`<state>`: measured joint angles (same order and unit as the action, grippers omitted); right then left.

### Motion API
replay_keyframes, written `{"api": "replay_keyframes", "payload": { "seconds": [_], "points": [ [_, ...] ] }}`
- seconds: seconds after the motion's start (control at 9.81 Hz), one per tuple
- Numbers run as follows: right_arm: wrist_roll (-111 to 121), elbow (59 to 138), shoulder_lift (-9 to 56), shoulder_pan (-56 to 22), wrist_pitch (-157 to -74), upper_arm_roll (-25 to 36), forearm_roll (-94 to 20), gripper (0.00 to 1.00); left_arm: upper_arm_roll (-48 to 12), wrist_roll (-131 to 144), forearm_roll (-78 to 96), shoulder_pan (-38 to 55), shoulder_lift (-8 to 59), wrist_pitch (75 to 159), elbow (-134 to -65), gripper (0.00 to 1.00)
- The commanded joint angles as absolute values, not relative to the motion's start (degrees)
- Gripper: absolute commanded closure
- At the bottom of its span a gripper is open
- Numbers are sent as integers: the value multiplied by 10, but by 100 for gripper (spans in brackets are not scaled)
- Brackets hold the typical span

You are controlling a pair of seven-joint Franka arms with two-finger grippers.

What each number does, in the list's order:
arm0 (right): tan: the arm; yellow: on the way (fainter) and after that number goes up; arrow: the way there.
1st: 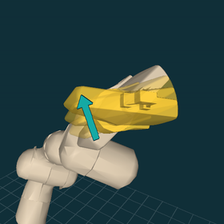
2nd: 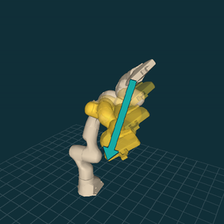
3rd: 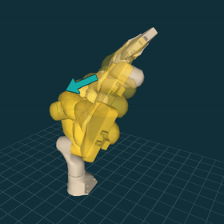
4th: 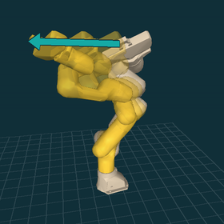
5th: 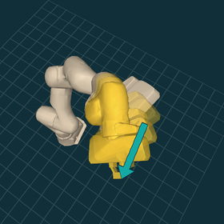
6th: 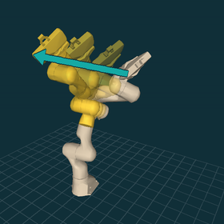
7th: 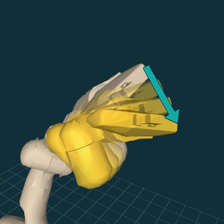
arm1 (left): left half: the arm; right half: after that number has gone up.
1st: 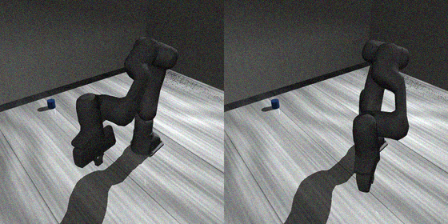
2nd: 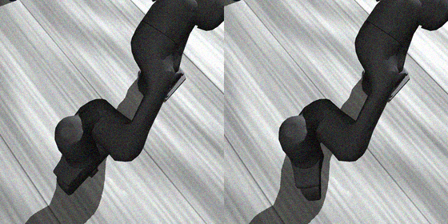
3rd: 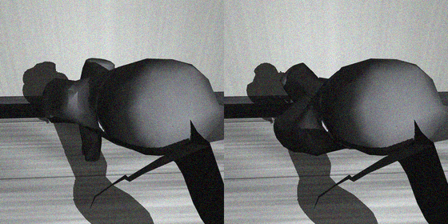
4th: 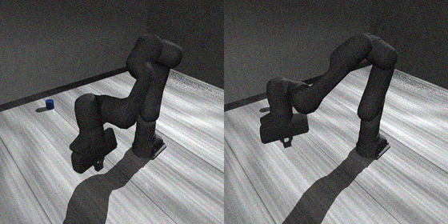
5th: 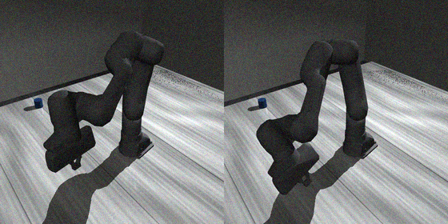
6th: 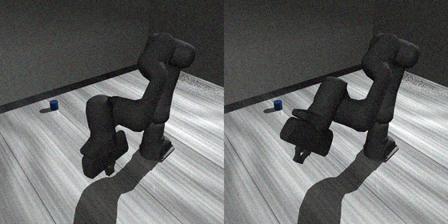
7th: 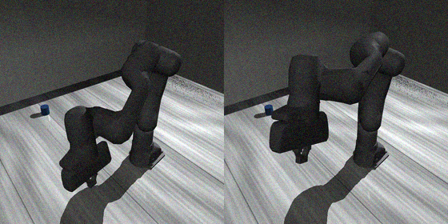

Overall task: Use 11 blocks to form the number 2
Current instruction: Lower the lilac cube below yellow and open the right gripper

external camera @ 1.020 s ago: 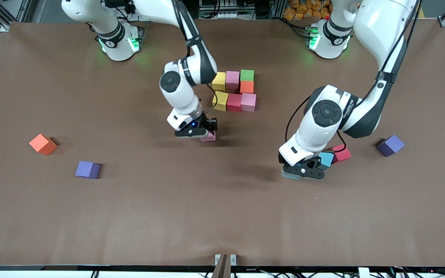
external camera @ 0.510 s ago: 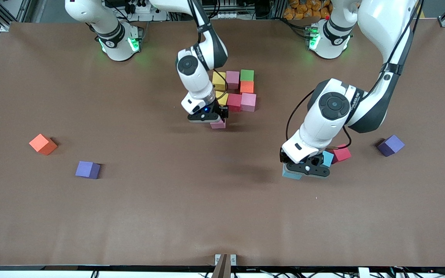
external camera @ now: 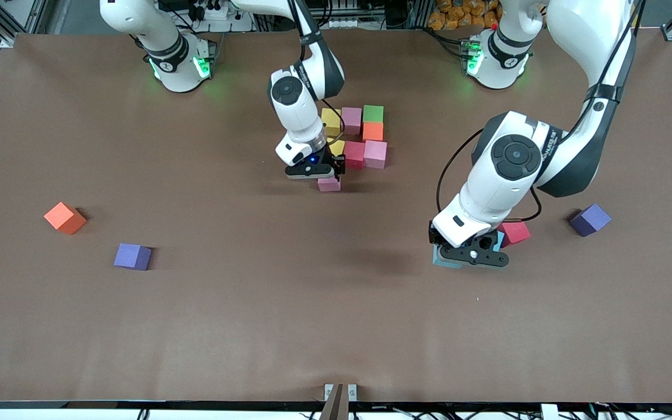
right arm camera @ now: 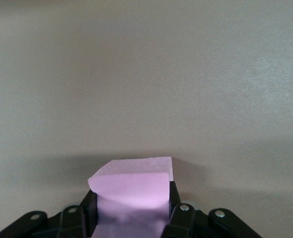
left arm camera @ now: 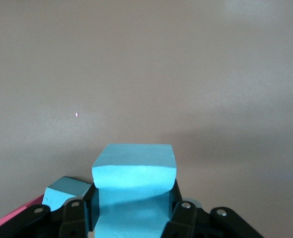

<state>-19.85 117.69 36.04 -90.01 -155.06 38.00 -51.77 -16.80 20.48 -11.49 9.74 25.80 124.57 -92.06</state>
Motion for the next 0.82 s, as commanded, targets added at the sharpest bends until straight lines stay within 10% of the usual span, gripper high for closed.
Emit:
{"api": "replay_keyframes", "payload": {
  "seconds": [0.0, 0.71],
  "points": [
    [-201, 1213, 351, -925, -1554, 391, -529, 90, -171, 210, -105, 93, 252, 1228, -918, 100],
    [-250, 1215, 351, -947, -1550, 393, -528, 93, -171, 213, -105, 95, 257, 1219, -922, 100]
  ]
}}
